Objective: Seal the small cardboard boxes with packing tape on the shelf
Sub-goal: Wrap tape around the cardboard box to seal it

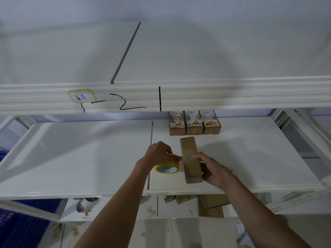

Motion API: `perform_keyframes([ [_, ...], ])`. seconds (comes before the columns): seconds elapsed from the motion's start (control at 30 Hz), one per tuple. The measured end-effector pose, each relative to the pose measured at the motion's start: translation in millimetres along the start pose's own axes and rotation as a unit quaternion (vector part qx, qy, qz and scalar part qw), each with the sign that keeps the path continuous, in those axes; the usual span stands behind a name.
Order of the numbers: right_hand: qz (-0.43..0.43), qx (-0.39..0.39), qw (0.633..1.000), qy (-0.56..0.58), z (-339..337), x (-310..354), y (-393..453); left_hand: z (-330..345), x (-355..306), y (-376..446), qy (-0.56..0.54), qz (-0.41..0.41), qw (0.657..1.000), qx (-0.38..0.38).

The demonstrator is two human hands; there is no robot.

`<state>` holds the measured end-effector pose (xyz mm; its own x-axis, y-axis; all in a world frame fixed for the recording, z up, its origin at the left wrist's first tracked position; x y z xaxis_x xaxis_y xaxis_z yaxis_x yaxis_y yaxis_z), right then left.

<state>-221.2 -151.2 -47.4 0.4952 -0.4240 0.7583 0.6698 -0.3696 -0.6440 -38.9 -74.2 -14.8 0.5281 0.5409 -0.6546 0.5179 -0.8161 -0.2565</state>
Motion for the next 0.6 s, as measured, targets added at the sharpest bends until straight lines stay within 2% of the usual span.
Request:
perform_keyframes([
  [0.1, -0.001, 0.011, 1.000, 0.027, 2, 0, -3, -1, -4, 0, 0.012, 0.009, 1.000, -0.005],
  [0.23, -0.008, 0.027, 0.999, -0.035, 13, 3, 1, -4, -5, 2, 0.022, 0.014, 0.999, -0.031],
  [0.37, -0.013, -0.042, 0.992, -0.118, 6, 3, 7, -1, -18, 1, 0.061, 0.030, 0.998, -0.019],
  [0.43, -0.013, -0.044, 0.987, -0.153, 3, 4, 9, 2, -17, 0, 0.066, 0.026, 0.997, -0.010],
  [0.6, -0.020, -0.066, 0.981, -0.182, -2, 15, 11, 9, -7, -3, -0.037, 0.006, 0.999, 0.024],
])
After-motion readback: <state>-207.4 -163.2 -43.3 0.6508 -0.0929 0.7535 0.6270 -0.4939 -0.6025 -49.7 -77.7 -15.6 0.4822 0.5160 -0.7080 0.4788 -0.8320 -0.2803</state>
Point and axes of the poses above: each hand's wrist, its own y-axis towards the middle knuckle, its own z-axis out of the palm, x = y × z, the point moved 9 cm from there along y, towards the middle knuckle, and after that the axes turned 11 degrees about -y, right-handed, at the moved point
